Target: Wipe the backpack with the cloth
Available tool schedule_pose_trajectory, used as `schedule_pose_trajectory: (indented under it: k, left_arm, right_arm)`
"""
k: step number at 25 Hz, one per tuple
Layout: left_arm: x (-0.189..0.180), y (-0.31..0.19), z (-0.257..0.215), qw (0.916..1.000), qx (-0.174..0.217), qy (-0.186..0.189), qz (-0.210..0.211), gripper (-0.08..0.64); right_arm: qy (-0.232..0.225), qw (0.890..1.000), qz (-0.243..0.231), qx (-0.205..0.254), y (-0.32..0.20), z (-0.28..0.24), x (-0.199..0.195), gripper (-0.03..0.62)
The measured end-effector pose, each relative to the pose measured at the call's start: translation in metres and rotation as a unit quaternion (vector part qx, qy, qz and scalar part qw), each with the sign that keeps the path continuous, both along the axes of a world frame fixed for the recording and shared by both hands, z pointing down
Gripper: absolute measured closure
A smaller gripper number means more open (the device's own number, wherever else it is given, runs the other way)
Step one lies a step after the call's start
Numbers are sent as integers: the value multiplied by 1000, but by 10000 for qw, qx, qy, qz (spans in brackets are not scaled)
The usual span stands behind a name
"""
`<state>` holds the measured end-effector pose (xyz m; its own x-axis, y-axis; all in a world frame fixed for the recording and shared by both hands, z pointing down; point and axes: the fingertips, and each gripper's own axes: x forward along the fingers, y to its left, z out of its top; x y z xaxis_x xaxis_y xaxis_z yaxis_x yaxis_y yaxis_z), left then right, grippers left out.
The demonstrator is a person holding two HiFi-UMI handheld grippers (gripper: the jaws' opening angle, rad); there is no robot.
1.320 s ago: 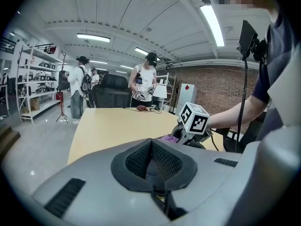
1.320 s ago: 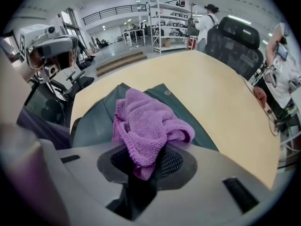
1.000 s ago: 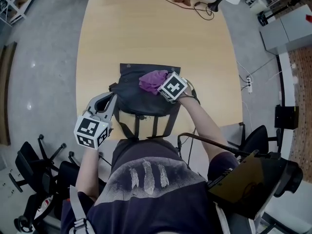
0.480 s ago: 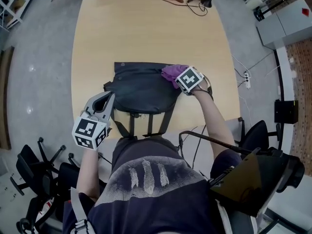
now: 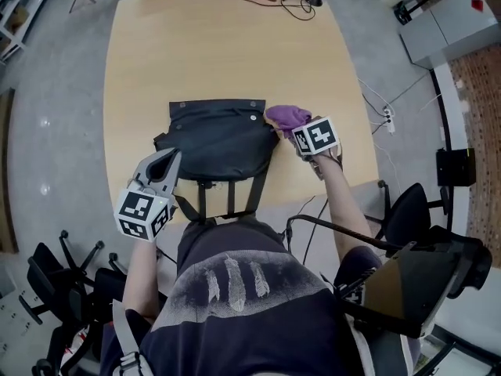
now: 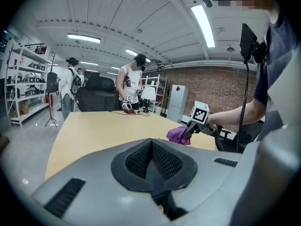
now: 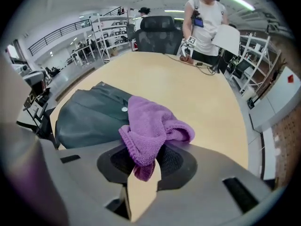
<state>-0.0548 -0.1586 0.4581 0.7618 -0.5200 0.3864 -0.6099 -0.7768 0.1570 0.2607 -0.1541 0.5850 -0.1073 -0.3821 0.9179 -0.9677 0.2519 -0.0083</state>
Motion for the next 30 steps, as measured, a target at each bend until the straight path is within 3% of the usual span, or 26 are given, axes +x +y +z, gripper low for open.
schedule_pose_trajectory:
  k: [4, 9, 12, 16, 24, 27, 30]
  left_arm:
    - [5, 6, -9, 9999, 92, -39, 22, 552]
    - [-3, 15, -3, 9998, 63, -141, -116, 552]
    - [-6, 23, 0, 9997, 30, -153, -192, 552]
    - [-12, 28, -1, 9994, 53, -148, -319, 552]
    - [-29, 44, -5, 9974, 88, -223, -674, 552]
    - [-41, 47, -7, 9961, 122, -268, -829, 552]
    - [-54, 37, -16, 9941, 246, -194, -1041, 552]
  right_arm:
    - [-362, 9992, -148, -90, 21, 22, -48, 489]
    - [-253, 9937, -1088, 132, 26, 10, -113, 489]
    - [-14, 9831, -1816, 248, 24, 3, -149, 489]
    - [-80, 9689, -2456, 298, 25, 0, -193, 489]
    - [-85, 9252, -3787, 228, 34, 5, -288, 489]
    - [-627, 9186, -3897, 195, 38, 0, -316, 489]
    - [-2183, 9186, -3295, -50, 41, -18, -346, 489]
